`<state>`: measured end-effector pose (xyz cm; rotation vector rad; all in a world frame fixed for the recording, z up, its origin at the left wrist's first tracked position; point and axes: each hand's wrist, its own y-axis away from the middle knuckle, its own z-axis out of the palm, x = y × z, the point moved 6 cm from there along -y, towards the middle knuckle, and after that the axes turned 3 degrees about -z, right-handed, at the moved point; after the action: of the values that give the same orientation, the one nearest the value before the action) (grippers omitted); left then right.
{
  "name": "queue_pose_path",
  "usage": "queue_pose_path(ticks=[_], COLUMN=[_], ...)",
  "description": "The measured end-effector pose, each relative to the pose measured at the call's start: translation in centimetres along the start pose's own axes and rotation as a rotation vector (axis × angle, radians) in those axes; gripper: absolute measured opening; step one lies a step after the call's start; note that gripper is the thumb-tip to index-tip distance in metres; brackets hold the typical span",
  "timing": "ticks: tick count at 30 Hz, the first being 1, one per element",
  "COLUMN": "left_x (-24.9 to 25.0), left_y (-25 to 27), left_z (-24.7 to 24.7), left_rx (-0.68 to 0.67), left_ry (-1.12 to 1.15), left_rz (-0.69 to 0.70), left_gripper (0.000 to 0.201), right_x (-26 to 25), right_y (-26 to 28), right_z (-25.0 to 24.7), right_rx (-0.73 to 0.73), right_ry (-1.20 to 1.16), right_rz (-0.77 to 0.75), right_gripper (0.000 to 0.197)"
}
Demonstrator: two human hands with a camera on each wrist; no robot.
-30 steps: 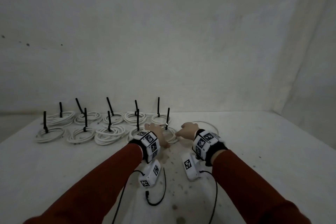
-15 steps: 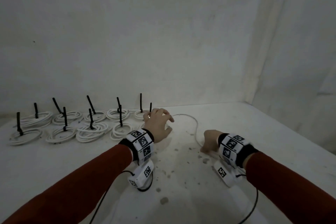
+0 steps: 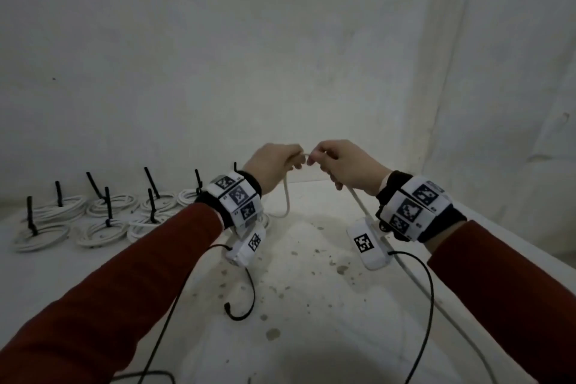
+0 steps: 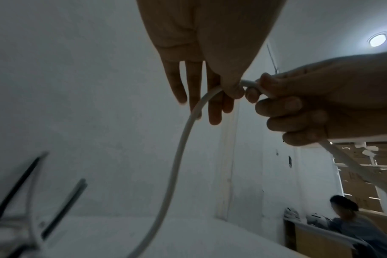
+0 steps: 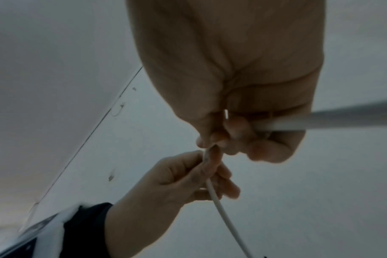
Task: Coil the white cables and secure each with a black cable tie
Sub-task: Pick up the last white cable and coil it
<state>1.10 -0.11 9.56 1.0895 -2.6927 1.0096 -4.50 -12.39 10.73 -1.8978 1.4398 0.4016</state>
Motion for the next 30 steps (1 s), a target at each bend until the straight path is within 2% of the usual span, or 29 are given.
queue_pose_path(ticks=[4, 8, 11, 14, 17, 21, 24, 28, 30], left_x=[-1.5, -3.7, -5.7, -9.0, -12.3, -15.5, -16.4, -14.4, -12.3], left_y=[-0.1, 0.9, 1.8, 3.4, 5.5, 8.1, 9.4, 9.4, 9.1], left_z=[-5.7, -10.2, -13.0, -16.2, -18.1, -17.9, -17.4, -15.7, -15.1], left_rx=[0.175, 0.29, 0.384, 0.526, 0.58, 0.483, 0.373, 0.155, 0.086], left_ry=[0.075, 0.115, 0.154, 0.248, 0.192, 0.027, -0.137, -0.228, -0.305], left_rz=[-0.118, -0.19, -0.275, -0.437, -0.515, -0.622, -0.673, -0.562, -0.466], left_gripper=[0.018, 0.018, 0.02, 0.025, 0.02, 0.022, 0.02, 0.01, 0.005], right_x=[-1.9, -2.3, -2.2, -1.2, 0.0, 1.0, 0.1, -2.7, -4.3], right_y=[0.1, 0.8, 1.4, 1.8, 1.9, 1.2, 0.6, -0.6, -1.3], right_z=[-0.9, -0.7, -0.3, -0.7, -1.7, -3.4, -3.6, -1.4, -0.3], right_rx=[0.039, -0.037, -0.092, -0.126, -0.109, 0.043, 0.131, 0.095, 0.077], right_ry=[-0.151, -0.279, -0.183, -0.064, 0.008, 0.191, 0.137, -0.127, -0.163], right_rz=[-0.034, -0.004, -0.008, -0.007, -0.004, 0.01, -0.039, -0.109, -0.151], right_gripper=[0.026, 0.026, 0.027, 0.03, 0.036, 0.045, 0.045, 0.037, 0.034])
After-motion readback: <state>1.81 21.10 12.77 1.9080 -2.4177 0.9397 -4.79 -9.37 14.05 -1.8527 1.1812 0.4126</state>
